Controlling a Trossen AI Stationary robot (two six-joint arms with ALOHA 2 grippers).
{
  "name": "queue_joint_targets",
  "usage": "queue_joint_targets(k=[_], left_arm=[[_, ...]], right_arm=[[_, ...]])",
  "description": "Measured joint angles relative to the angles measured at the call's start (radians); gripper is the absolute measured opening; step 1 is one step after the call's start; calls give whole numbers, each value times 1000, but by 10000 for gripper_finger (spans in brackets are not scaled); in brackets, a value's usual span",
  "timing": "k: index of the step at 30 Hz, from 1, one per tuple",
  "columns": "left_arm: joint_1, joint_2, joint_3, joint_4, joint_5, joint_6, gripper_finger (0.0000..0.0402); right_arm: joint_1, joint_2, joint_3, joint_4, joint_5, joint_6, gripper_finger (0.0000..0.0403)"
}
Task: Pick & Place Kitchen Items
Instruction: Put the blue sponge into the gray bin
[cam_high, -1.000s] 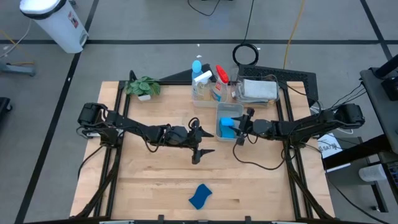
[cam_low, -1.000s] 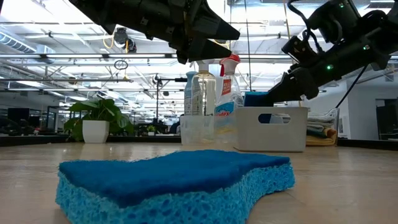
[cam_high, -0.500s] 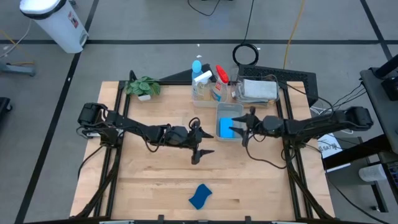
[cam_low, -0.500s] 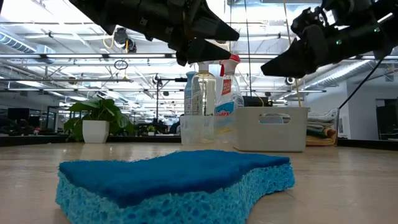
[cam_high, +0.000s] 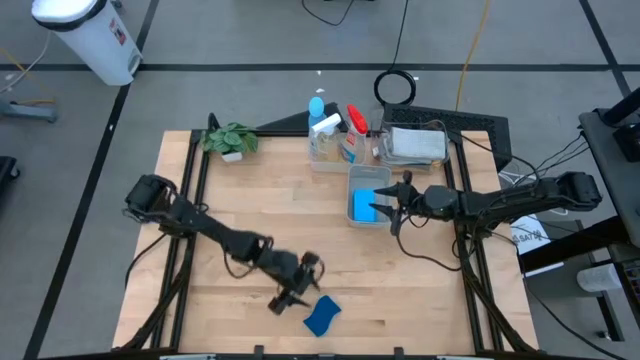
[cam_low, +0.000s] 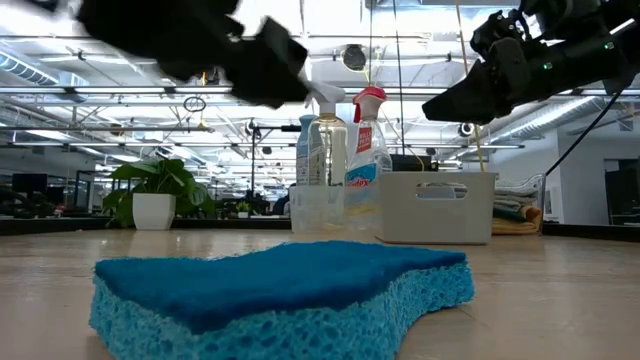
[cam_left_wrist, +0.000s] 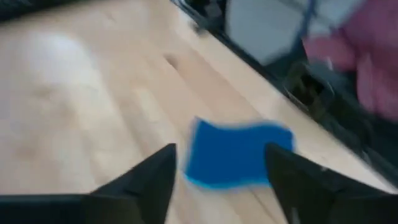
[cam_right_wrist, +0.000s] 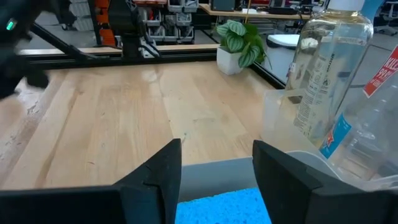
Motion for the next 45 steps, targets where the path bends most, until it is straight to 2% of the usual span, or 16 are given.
queue_joint_targets(k=[6, 9, 10, 16, 19, 23, 27, 32, 37, 40, 43, 45], left_arm=[[-74, 106, 0, 5, -17, 122, 106], [-63, 155, 0, 42, 21, 145, 29], [-52, 170, -1, 76, 42, 141, 15], [-9, 266, 0, 266, 185, 99, 23], [7, 307, 2, 321, 250, 63, 7], [31, 337, 2, 335, 286, 9, 9], [47, 325, 2, 292, 264, 0, 4], [76, 242, 2, 85, 153, 10, 7], [108, 116, 2, -179, -148, 35, 7], [120, 37, 1, -294, -278, 39, 12], [120, -33, 1, -341, -336, 39, 8], [118, -67, 1, -330, -336, -33, 4]], right_arm=[[0, 0, 0, 1, 0, 15, 162], [0, 0, 0, 0, 2, 17, 163], [0, 0, 0, 0, 3, 18, 163], [0, 0, 0, 0, 4, 18, 162], [0, 0, 0, 0, 4, 18, 160], [0, 0, 0, 0, 5, 18, 160], [0, 0, 0, -2, 4, 18, 157], [0, 0, 0, -4, 4, 18, 155], [0, 0, 0, -7, 4, 18, 155], [0, 0, 0, -7, 4, 18, 155], [0, 0, 0, -7, 4, 18, 155], [0, 0, 0, -7, 4, 18, 155]])
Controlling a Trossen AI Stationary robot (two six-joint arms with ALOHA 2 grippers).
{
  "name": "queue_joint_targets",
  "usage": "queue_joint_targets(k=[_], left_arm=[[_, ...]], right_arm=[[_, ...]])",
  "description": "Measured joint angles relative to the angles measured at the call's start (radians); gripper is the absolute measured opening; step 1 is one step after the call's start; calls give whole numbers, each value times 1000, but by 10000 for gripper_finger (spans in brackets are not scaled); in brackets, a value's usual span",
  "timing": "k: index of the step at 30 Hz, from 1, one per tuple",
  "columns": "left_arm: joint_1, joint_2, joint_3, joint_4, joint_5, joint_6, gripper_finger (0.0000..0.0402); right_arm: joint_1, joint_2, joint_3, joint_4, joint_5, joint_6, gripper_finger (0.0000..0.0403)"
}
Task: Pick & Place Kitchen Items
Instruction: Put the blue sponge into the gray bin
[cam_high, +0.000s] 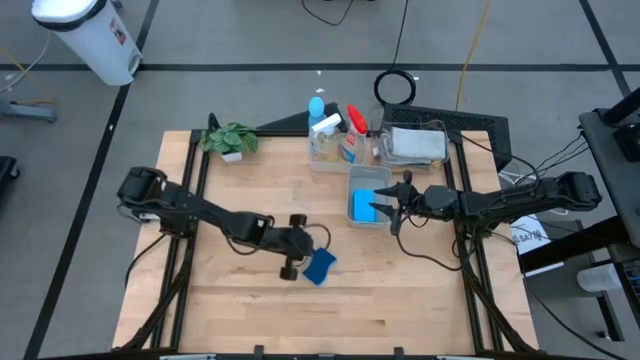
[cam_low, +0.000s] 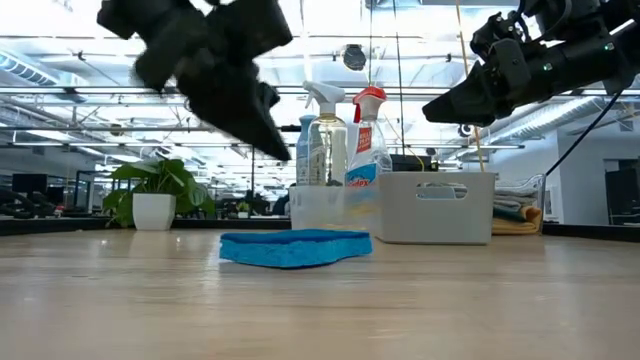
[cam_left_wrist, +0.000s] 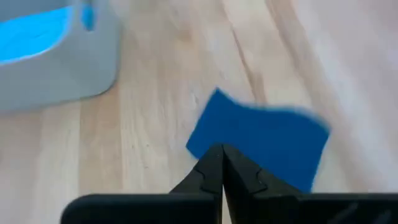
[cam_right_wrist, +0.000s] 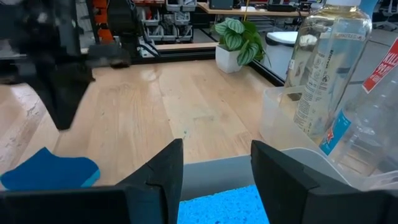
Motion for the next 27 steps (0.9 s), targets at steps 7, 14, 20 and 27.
queue_joint_targets(k=[7, 14, 20, 27], left_arm=[[8, -3, 0, 23, 60, -579, 72], [-20, 102, 0, 27, 67, -755, 232], [-57, 189, 2, 95, 61, -777, 332], [-47, 280, 10, 108, 45, -822, 359]], right_arm=[[0, 0, 0, 0, 0, 0, 155], [0, 0, 0, 0, 0, 0, 155], [0, 0, 0, 4, 0, 0, 155], [0, 0, 0, 6, 0, 0, 155]])
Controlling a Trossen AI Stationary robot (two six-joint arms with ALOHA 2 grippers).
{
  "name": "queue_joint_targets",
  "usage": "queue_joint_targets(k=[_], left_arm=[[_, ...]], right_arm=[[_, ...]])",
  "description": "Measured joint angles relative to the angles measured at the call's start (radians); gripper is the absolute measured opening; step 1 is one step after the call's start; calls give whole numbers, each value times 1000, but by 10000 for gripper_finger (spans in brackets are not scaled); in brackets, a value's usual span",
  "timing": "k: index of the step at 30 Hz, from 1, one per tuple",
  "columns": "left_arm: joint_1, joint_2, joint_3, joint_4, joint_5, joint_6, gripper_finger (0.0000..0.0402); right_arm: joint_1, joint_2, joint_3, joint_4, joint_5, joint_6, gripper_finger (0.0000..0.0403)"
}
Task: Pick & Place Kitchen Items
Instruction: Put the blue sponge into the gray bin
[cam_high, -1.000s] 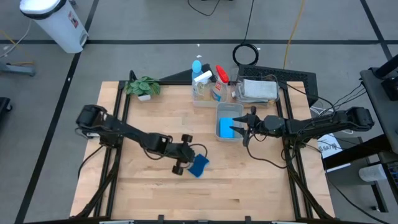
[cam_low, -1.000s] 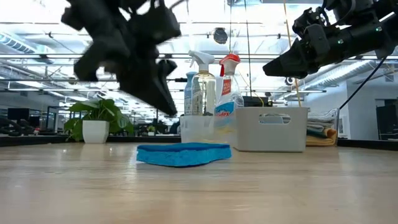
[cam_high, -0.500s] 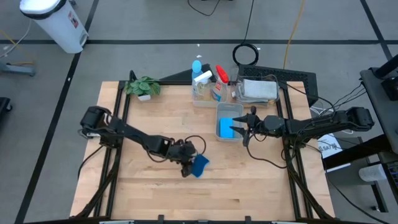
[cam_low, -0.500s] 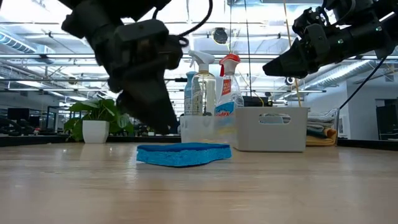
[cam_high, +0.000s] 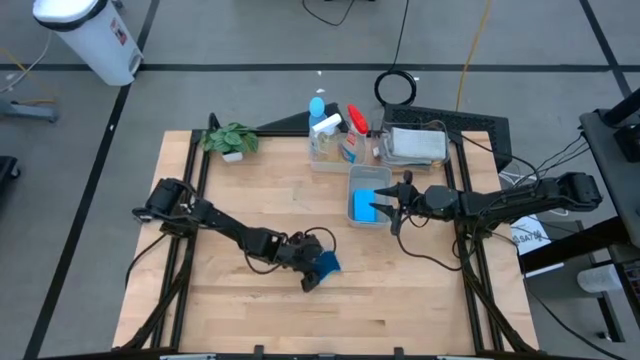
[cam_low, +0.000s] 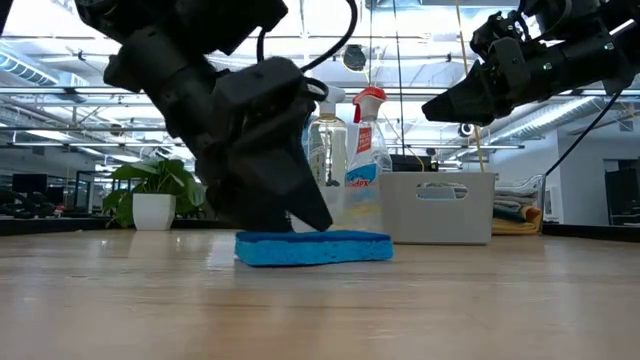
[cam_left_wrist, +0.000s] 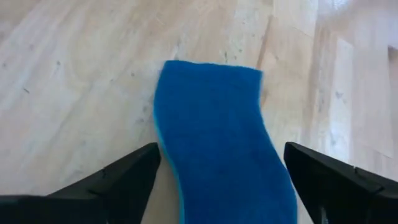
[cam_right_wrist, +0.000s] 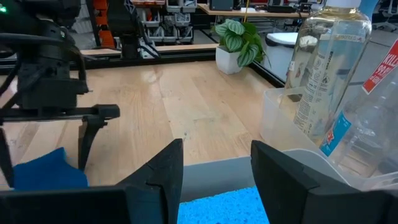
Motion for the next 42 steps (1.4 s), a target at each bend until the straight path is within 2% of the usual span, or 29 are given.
queue_joint_targets(k=[2, 5, 14, 15, 20, 24, 29, 32, 35, 38, 42], left_arm=[[5, 9, 0, -4, -4, 19, 340], [4, 14, 0, -13, -13, 92, 287], [11, 18, -4, -2, -12, 228, 43], [16, 18, -4, 3, -5, 241, 26], [32, -22, -10, 14, -15, 298, 20], [30, -120, -21, -8, -185, 402, 17], [14, -254, -13, 53, -448, 529, 15], [24, -284, -15, 101, -558, 600, 15], [41, -294, -14, 203, -567, 674, 15], [60, -278, -13, 286, -517, 707, 15], [75, -263, -13, 355, -485, 735, 15]], right_arm=[[0, 0, 0, 0, 0, 0, 155], [0, 0, 0, 2, 0, 0, 155], [0, 0, 0, 1, 0, 0, 155], [0, 0, 0, 1, 0, 0, 155], [0, 0, 0, 2, 0, 0, 155], [0, 0, 0, 15, 0, 0, 155], [0, 0, 0, 58, 0, 7, 155], [0, 2, 0, 88, -3, 73, 155], [4, 22, 0, 143, -52, 116, 155], [25, 71, 0, 257, -105, 106, 155], [58, 164, -1, 394, -104, 88, 155]])
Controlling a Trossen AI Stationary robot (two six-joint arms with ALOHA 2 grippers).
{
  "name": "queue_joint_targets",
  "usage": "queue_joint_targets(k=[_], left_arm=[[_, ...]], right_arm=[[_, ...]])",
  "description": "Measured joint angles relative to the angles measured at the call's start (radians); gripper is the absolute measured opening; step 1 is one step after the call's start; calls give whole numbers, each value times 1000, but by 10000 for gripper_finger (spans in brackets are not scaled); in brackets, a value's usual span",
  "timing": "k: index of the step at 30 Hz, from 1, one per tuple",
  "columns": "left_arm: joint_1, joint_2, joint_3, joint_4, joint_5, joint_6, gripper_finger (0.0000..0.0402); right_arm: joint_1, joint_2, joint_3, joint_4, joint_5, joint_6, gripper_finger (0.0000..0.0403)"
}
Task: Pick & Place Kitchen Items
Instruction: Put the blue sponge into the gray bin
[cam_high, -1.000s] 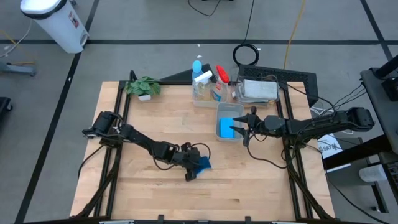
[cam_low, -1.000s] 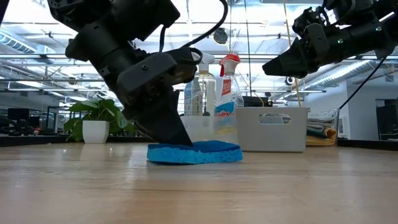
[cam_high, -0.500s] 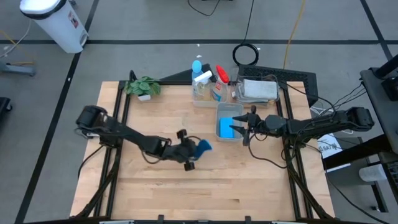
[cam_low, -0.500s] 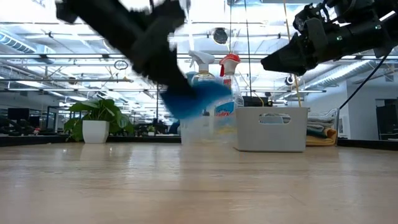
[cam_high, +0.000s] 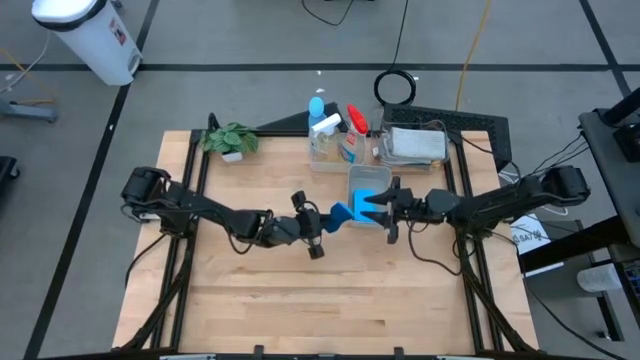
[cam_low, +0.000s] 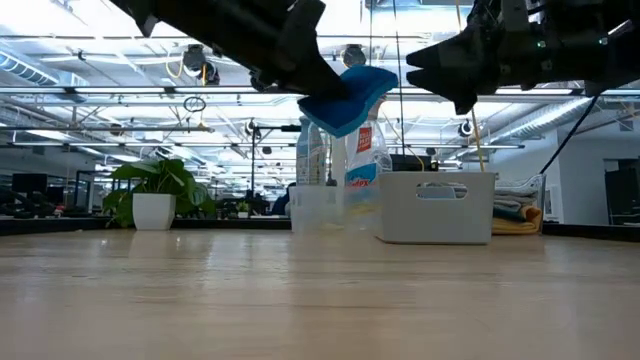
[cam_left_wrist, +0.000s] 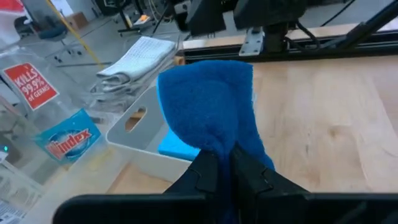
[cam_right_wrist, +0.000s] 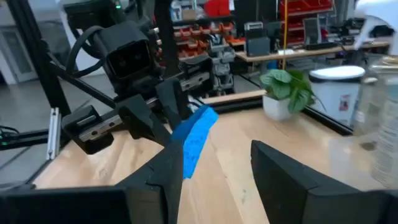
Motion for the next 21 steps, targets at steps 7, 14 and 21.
queue_joint_targets(k=[7, 14, 21], left_arm=[[3, 2, 0, 3, -2, 13, 15], [3, 1, 2, 24, -16, 31, 15], [7, 1, 2, 19, -20, 36, 15]], right_arm=[[6, 141, 11, 154, -51, 31, 192], [5, 247, 85, 154, -48, 46, 285], [5, 338, 160, 162, -47, 103, 284]])
